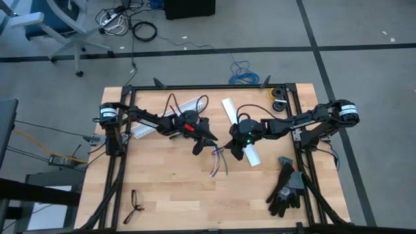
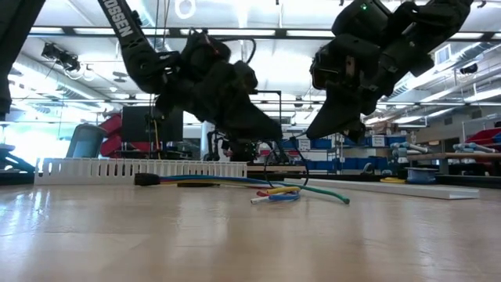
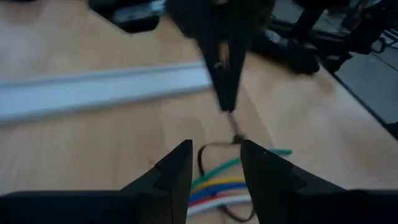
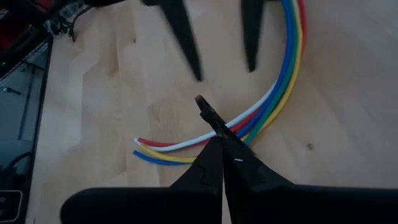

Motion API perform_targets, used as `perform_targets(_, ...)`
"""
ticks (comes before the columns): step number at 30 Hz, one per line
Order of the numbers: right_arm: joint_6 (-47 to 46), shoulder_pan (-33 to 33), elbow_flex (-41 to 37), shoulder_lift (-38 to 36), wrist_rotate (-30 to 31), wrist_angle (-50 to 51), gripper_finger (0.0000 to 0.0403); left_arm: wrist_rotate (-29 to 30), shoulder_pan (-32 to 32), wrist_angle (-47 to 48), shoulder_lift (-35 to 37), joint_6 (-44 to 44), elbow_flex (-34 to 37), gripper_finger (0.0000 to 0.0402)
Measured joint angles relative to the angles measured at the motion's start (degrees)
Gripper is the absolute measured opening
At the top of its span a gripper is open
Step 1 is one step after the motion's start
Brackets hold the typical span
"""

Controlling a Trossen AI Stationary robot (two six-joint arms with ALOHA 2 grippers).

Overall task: Ziptie cables
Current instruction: Wrap the cable wires with the left black zip tie

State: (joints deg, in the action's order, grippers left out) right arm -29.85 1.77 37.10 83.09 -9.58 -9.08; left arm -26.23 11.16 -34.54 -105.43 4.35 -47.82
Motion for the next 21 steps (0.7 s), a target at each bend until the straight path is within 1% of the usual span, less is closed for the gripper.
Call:
perform_targets(3, 0.0, 0.5, 0.0, 0.0, 0.0, -0.1, 0.0000, -0.6, -0.3, -1.1, 0.1, -0.7, -1.1, 0.0141)
perform_targets(11, 0.5, 1.0, 0.0, 0.0, 0.2, -0.2, 0.0000, -1.7, -0.7, 0.5, 0.1, 0.7, -2.2, 0.0140)
perform_targets(17, 1.5, 1.0, 0.0, 0.0, -0.1, -0.5, 0.0000, -1.5, -0.7, 2.7, 0.1, 0.8, -2.2, 0.0140)
perform_targets(21, 1.5, 1.0, 0.0, 0.0, -0.5, -1.8, 0.0000, -1.1, -0.7, 1.9, 0.1, 0.8, -2.2, 0.0140)
